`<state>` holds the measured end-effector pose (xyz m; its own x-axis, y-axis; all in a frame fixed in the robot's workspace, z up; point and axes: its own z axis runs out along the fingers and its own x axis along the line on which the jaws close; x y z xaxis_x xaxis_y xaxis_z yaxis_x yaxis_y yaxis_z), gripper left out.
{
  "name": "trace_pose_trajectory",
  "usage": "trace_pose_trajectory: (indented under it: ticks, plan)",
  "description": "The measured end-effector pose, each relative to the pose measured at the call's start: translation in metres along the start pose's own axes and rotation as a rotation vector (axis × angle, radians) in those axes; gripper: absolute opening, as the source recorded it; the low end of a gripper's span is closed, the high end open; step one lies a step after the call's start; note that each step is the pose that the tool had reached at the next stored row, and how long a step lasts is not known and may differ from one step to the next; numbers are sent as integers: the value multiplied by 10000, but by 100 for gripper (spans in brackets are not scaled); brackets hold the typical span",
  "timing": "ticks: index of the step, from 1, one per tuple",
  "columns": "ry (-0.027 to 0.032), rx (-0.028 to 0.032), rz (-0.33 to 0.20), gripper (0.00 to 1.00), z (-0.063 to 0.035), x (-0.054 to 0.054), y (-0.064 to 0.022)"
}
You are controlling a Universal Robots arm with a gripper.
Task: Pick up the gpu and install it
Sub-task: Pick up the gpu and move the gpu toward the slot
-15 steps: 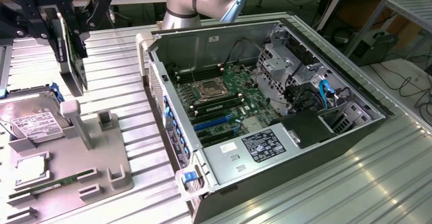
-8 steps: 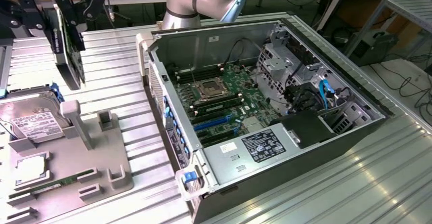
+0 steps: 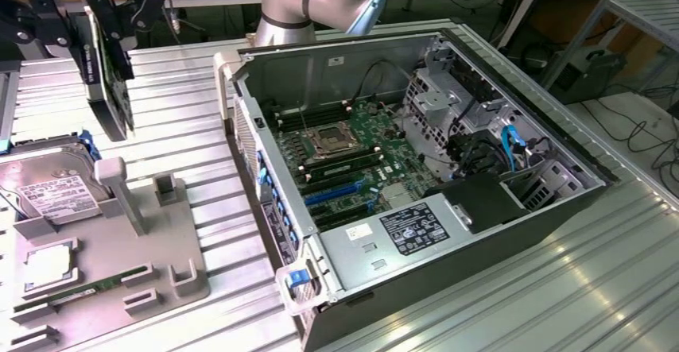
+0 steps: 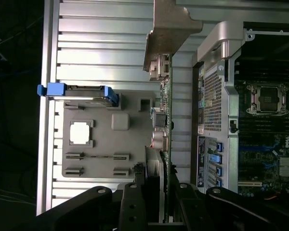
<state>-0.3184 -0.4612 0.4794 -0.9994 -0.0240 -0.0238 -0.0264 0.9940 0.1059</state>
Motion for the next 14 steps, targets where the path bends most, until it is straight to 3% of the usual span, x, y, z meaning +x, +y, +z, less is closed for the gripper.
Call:
trace_pose_trajectory:
  ticks: [14]
  plan:
    - [0,0,1,28,4,-170,-4]
